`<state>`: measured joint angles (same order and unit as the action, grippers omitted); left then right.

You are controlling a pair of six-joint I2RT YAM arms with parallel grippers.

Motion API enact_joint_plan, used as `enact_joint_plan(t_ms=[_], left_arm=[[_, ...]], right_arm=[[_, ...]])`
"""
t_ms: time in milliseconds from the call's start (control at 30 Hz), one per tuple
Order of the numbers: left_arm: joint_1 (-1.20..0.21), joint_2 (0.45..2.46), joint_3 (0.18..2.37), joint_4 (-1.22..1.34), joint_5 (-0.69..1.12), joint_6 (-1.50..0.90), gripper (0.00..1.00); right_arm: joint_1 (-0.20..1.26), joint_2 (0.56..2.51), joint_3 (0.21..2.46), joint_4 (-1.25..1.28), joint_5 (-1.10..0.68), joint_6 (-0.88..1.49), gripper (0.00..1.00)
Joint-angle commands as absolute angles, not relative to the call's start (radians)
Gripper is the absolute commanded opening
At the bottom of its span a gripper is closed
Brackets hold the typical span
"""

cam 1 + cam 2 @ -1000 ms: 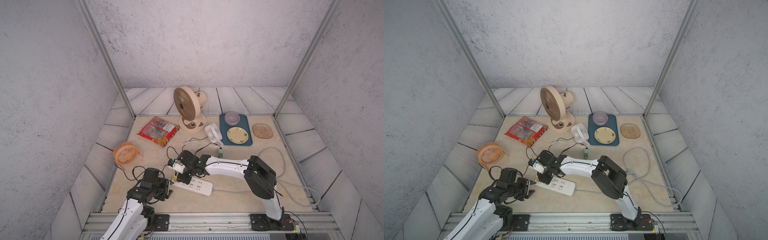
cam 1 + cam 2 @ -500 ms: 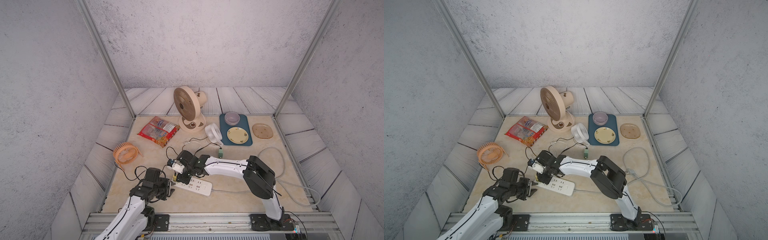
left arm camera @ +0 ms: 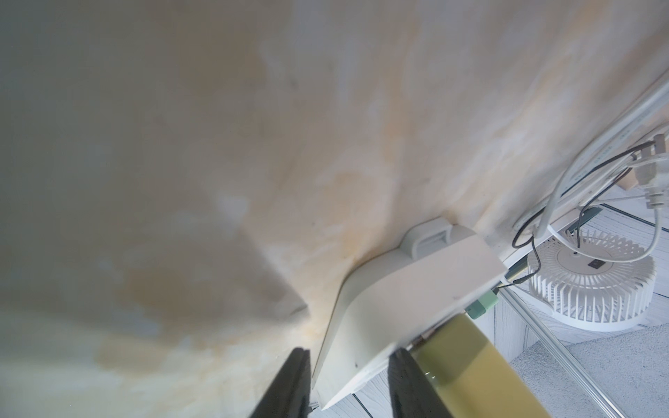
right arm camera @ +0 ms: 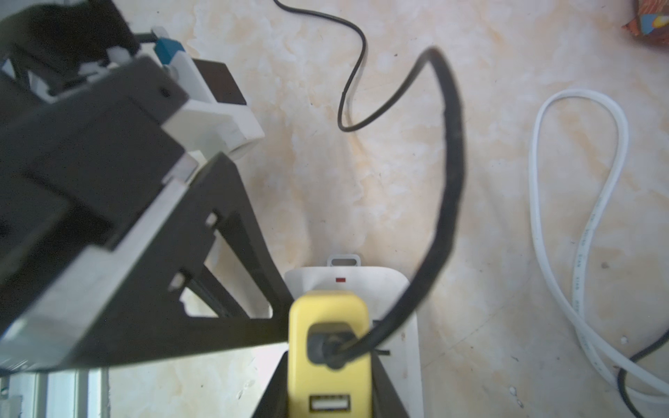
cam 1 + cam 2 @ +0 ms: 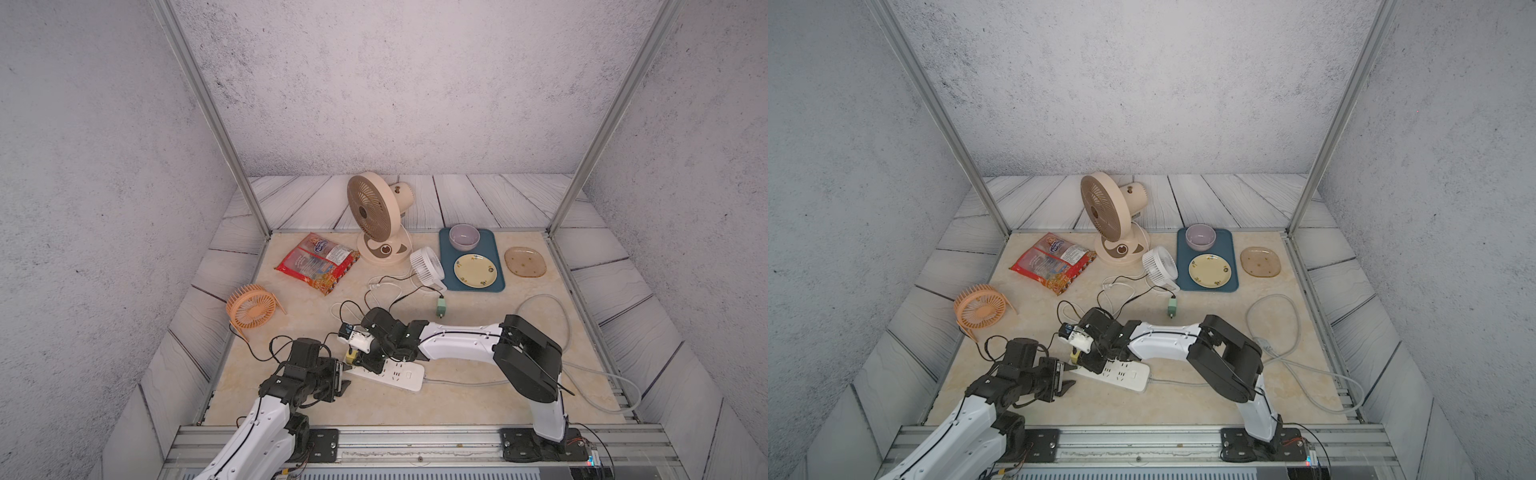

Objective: Unplug the desk fan from the power strip
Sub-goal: Remove the plug from the socket.

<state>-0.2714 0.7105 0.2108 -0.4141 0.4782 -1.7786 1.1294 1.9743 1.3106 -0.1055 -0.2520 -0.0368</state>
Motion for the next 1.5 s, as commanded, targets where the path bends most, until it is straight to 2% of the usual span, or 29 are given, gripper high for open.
enact_joint_plan(t_ms=[0, 267, 467, 767, 933, 1067, 1233, 1400, 1467], left_arm=[[-0.275, 0.757, 0.156, -0.541, 0.445, -1.782, 0.43], [-0.275, 0.752, 0.141, -0.56, 0.459, -1.807, 0.43], [-0.275, 0.738, 0.137, -0.59, 0.456, -1.819, 0.39], [-0.275, 0.75, 0.14, -0.632, 0.445, -1.826, 0.38], [-0.275, 0.766, 0.142, -0.634, 0.447, -1.824, 0.38], [-0.275, 0.774, 0.141, -0.641, 0.446, -1.819, 0.38], [-0.275, 0.778, 0.139, -0.643, 0.445, -1.818, 0.38], [-0.275, 0.785, 0.138, -0.645, 0.449, -1.818, 0.38], [-0.275, 0.787, 0.139, -0.646, 0.451, -1.817, 0.38]], right_arm=[[1.174, 1.915, 1.293, -0.013, -0.325, -0.069, 0.0], [1.184, 1.876, 1.216, 0.127, -0.285, -0.087, 0.0], [1.187, 1.868, 1.205, 0.148, -0.265, -0.091, 0.0], [1.187, 1.846, 1.178, 0.195, -0.237, -0.09, 0.0], [1.181, 1.838, 1.139, 0.263, -0.19, -0.018, 0.0], [1.182, 1.847, 1.155, 0.241, -0.233, -0.021, 0.0], [1.146, 1.853, 1.136, 0.29, -0.215, 0.09, 0.0], [1.172, 1.865, 1.186, 0.2, -0.244, -0.034, 0.0], [1.169, 1.861, 1.182, 0.217, -0.203, 0.002, 0.0]])
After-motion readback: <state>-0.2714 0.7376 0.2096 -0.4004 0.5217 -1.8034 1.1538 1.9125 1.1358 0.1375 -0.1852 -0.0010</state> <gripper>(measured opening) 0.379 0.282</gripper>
